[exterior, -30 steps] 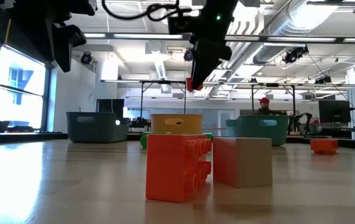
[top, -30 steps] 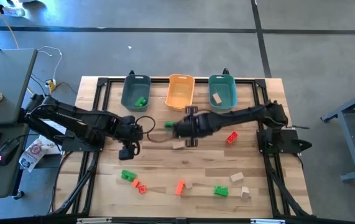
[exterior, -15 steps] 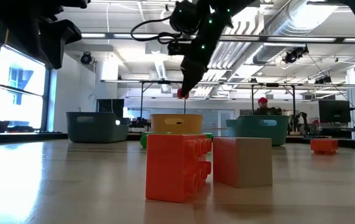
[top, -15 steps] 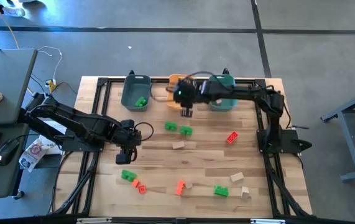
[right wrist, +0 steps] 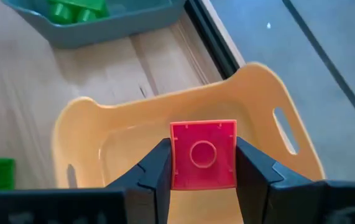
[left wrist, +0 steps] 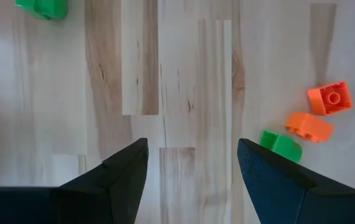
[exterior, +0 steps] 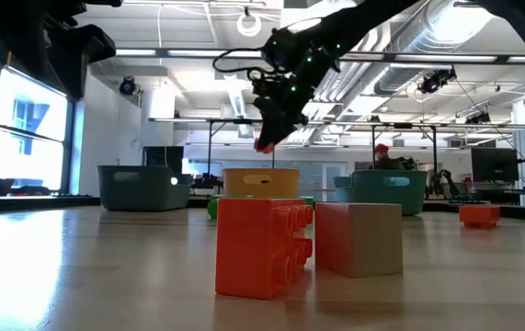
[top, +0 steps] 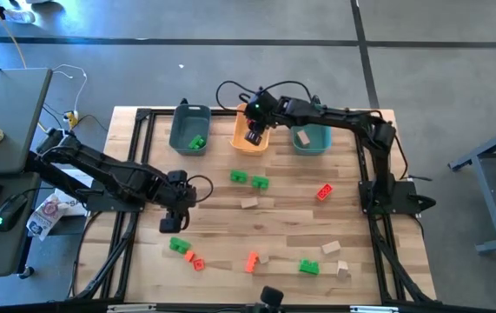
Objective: Sort & place blocks by color
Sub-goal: Put the orange game piece into the yellow bin, then put the green game piece into the blue bin
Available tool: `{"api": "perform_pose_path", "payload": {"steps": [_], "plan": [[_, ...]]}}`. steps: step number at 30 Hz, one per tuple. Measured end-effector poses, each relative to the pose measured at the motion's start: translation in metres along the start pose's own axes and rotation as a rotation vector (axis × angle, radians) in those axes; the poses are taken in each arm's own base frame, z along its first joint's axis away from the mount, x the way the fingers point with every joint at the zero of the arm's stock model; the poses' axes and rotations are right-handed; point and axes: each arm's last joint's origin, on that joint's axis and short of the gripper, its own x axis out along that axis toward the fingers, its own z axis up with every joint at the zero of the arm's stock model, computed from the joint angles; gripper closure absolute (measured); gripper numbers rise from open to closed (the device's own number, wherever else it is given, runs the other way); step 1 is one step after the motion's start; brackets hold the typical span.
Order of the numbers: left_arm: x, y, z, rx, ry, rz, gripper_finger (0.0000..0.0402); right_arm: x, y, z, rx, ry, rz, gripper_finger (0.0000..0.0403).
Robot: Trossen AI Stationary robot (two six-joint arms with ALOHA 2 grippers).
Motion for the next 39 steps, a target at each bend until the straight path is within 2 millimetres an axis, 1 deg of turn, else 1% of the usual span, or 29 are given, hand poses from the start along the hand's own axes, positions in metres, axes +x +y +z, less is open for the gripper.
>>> {"api": "perform_pose_path", "payload": {"steps": [5,11,16,22,26,30,34,39], "plan": [[-0.001,-0.006,-0.002,-0.018,0.001,-0.010,0.0167,0.021,0.002,-0.010,0.032,0.055,0.004,0.0293],[-0.002,-0.013,-0.005,-0.030,0.000,-0.024,0.0167,0.035,0.004,-0.018,0.067,0.106,0.029,0.0293],[-0.002,-0.019,-0.007,-0.038,0.000,-0.034,0.0167,0.039,0.006,-0.024,0.105,0.157,0.056,0.0293],[-0.004,-0.028,-0.011,-0.038,-0.001,-0.049,0.0167,0.041,0.008,-0.028,0.104,0.191,0.059,0.0292],[-0.004,-0.035,-0.014,-0.013,0.009,-0.066,0.0167,0.041,0.008,-0.029,0.126,0.195,0.057,0.0270],[0.001,-0.044,-0.016,0.015,0.043,-0.084,0.0167,0.041,0.009,-0.029,0.123,0.201,0.051,0.0244],[0.008,-0.052,-0.017,0.045,0.092,-0.098,0.0167,0.040,0.013,-0.029,0.115,0.201,0.047,0.0215],[0.018,-0.063,-0.019,0.084,0.133,-0.098,0.0167,0.040,0.017,-0.028,0.095,0.201,-0.005,0.0186]]}}
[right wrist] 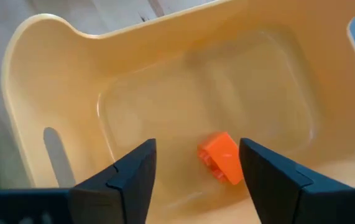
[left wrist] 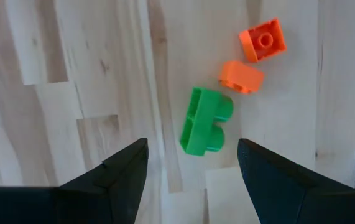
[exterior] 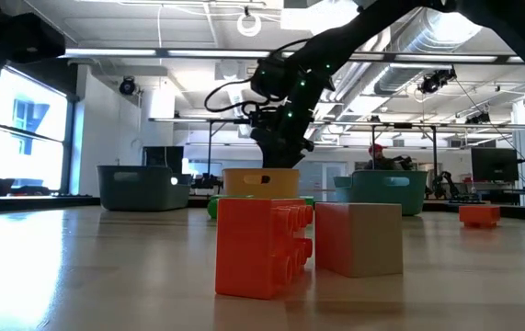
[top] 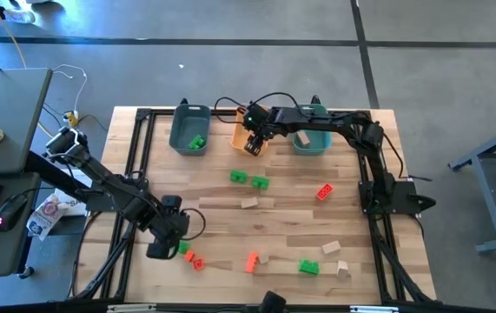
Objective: Sort & place blocks by color
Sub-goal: Put the green game piece into the blue bin
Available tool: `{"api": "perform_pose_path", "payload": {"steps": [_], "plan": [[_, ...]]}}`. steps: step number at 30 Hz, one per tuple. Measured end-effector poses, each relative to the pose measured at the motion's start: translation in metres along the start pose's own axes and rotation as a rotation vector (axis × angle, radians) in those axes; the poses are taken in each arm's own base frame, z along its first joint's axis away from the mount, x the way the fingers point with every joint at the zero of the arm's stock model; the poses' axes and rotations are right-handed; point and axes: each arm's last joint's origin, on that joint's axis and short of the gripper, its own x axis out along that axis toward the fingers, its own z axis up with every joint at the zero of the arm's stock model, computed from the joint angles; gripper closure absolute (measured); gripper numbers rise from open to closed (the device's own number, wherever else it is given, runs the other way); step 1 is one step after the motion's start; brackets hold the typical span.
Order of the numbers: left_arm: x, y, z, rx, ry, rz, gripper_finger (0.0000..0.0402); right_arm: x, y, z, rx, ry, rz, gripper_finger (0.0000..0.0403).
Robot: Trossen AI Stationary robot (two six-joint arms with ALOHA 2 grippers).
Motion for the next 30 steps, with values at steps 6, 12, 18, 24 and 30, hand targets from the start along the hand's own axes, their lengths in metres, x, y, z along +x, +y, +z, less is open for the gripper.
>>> {"api": "perform_pose_path", "payload": {"steps": [6,12,18,24,30], "plan": [[0.013,-0.011,0.002,0.036,0.027,0.008,0.0167,-0.013,-0.001,0.011,0.000,0.005,-0.004,0.0179],[0.025,-0.020,0.006,0.040,0.036,0.005,0.0167,-0.041,0.000,0.034,-0.005,-0.041,0.002,0.0179],[0.039,-0.024,0.008,0.046,0.080,0.032,0.0167,-0.074,0.000,0.055,-0.006,-0.088,0.008,0.0178],[0.055,-0.027,0.010,0.043,0.141,0.040,0.0167,-0.098,-0.003,0.065,-0.006,-0.107,-0.025,0.0178],[0.070,-0.029,0.011,0.041,0.182,0.062,0.0167,-0.106,-0.004,0.067,-0.008,-0.102,-0.030,0.0178]]}}
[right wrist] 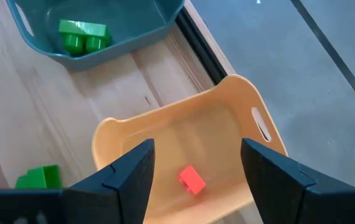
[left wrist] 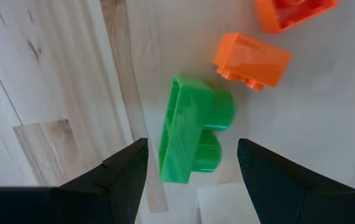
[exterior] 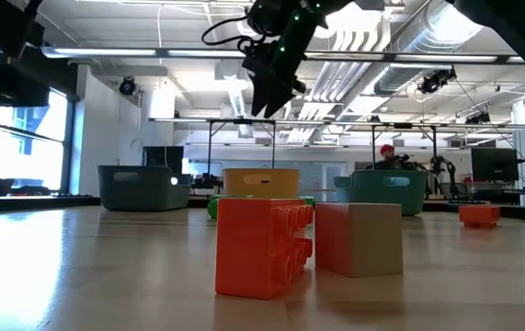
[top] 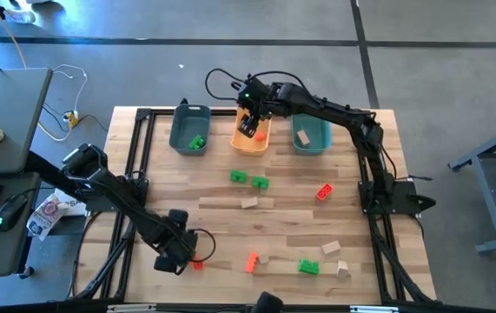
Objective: Sort & place blocks by color
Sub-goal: Put the green game piece into the blue bin
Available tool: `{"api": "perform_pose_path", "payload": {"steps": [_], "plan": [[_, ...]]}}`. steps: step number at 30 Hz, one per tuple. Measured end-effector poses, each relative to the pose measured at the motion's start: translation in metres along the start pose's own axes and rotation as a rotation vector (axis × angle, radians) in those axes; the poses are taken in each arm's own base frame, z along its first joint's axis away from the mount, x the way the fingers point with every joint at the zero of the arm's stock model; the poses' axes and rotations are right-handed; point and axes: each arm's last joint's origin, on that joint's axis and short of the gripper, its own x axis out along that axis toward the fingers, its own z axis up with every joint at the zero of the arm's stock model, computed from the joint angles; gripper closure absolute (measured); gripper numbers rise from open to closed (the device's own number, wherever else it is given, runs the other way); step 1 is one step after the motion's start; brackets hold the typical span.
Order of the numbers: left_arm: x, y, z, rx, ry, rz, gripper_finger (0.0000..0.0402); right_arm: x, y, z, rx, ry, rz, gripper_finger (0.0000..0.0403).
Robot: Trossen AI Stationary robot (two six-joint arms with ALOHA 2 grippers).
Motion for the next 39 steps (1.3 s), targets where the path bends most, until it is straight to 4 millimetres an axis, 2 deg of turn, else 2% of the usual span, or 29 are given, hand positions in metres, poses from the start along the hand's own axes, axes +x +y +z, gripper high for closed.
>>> {"api": "perform_pose_path", "payload": {"steps": [11,20,25,32,39], "plan": [[0.026,-0.005,0.005,-0.011,0.088,0.019,0.0167,0.000,0.000,0.000,-0.001,0.001,0.000,0.0178],[0.032,-0.005,0.008,-0.026,0.090,0.036,0.0173,-0.001,0.002,-0.005,-0.015,0.053,0.000,0.0178],[0.032,-0.005,0.008,-0.029,0.091,0.026,0.0219,-0.007,0.011,-0.012,-0.091,0.116,0.009,0.0178],[0.035,-0.003,0.004,-0.024,0.098,0.010,0.0294,-0.032,0.029,-0.022,-0.159,0.181,0.021,0.0178],[0.025,0.000,0.001,-0.009,0.037,0.032,0.0312,-0.051,0.061,-0.036,-0.258,0.268,0.061,0.0178]]}}
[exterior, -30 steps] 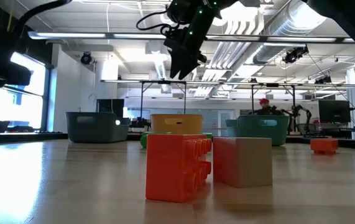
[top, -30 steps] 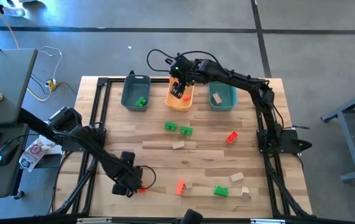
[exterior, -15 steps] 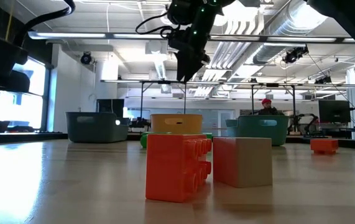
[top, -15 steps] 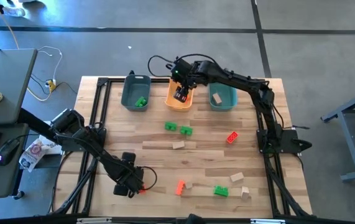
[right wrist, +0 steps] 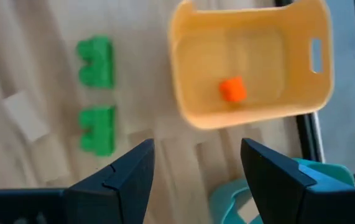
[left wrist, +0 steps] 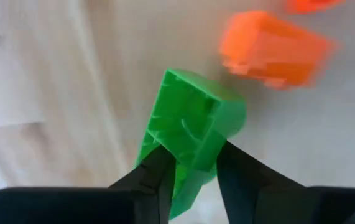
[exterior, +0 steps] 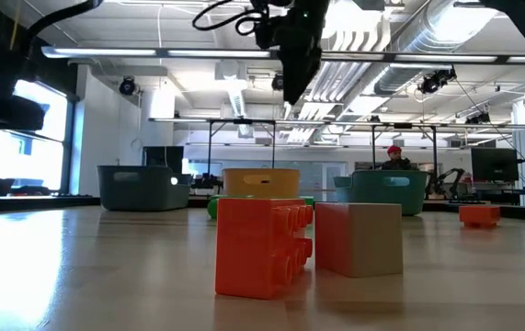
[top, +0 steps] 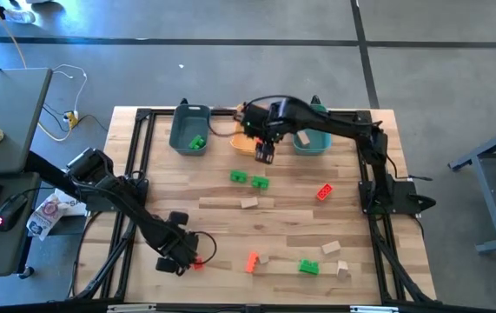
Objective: Sort & place blocks by color
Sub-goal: Put the green game piece into the blue bin
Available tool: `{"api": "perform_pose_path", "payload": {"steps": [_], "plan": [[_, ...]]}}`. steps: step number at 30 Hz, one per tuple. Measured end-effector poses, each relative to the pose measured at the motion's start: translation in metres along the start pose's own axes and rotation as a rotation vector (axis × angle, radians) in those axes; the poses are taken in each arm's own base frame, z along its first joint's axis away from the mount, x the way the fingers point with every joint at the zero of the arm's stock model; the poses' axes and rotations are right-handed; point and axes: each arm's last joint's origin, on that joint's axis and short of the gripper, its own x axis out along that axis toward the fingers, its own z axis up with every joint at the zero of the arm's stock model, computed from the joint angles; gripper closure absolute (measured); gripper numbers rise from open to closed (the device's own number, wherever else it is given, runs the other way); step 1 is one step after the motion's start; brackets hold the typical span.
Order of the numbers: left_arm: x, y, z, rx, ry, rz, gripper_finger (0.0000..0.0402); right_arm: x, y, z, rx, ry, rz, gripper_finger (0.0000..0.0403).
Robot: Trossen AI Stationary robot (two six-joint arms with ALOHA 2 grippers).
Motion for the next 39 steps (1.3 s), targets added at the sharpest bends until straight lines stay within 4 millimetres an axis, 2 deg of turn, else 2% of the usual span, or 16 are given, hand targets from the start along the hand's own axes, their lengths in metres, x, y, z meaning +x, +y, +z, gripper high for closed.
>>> {"api": "perform_pose_path", "payload": {"steps": [5,11,18,30,39], "plan": [[-0.021,0.009,-0.002,-0.021,-0.112,0.006,0.0338,-0.007,0.030,-0.001,-0.071,-0.005,0.023,0.0178],[-0.030,0.023,-0.007,-0.074,-0.150,0.004,0.0391,-0.014,0.061,-0.003,-0.141,-0.019,0.043,0.0178],[-0.033,0.032,-0.005,-0.080,-0.161,0.010,0.0395,-0.019,0.081,-0.008,-0.166,-0.011,0.047,0.0178],[-0.033,0.048,0.001,-0.140,-0.184,0.102,0.0401,-0.022,0.091,-0.011,-0.196,-0.008,0.016,0.0178],[-0.033,0.090,0.004,-0.242,-0.123,0.265,0.0401,-0.027,0.088,-0.018,-0.198,0.042,-0.032,0.0178]]}}
